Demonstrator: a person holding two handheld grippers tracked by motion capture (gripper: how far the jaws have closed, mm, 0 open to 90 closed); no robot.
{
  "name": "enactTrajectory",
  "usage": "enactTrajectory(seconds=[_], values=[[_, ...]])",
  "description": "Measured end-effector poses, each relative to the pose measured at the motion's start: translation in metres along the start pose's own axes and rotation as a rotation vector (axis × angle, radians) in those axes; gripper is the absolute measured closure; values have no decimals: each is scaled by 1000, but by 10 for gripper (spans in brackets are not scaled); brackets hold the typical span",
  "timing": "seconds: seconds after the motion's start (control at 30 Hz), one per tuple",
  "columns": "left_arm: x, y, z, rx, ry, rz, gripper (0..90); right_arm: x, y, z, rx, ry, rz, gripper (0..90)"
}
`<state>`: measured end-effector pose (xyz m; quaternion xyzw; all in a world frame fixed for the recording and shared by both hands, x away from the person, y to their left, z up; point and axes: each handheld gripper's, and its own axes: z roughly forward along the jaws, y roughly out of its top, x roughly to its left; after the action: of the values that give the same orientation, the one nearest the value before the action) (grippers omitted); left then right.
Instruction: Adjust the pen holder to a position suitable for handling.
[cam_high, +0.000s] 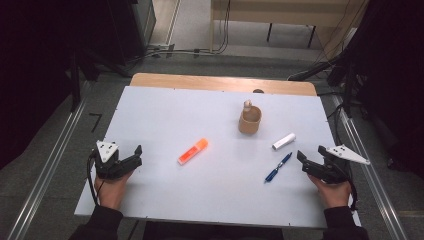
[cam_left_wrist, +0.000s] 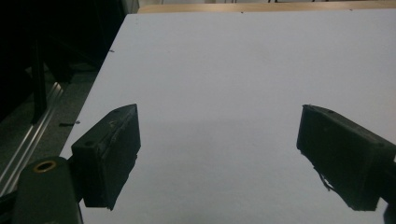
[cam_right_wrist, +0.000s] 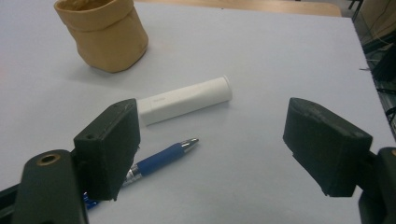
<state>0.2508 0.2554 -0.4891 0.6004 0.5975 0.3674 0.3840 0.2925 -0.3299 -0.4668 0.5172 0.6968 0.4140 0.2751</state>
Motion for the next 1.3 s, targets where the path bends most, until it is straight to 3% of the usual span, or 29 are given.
enactTrajectory(seconds=[0.4,0.63,0.77,0.93,1.3], values=[[-4,0,2,-2,-8,6,142,18,19,17,-18,46,-37,196],[-5,0,2,-6,-8,8,142,31,28,30,1,68,-70,226],[-5,0,1,-7,-6,9,142,43,41,44,4,84,-86,245],[-6,0,2,-5,-8,9,142,52,59,60,-9,97,-71,281],[-5,0,3,-3,-14,11,142,75,94,105,25,126,-81,333]])
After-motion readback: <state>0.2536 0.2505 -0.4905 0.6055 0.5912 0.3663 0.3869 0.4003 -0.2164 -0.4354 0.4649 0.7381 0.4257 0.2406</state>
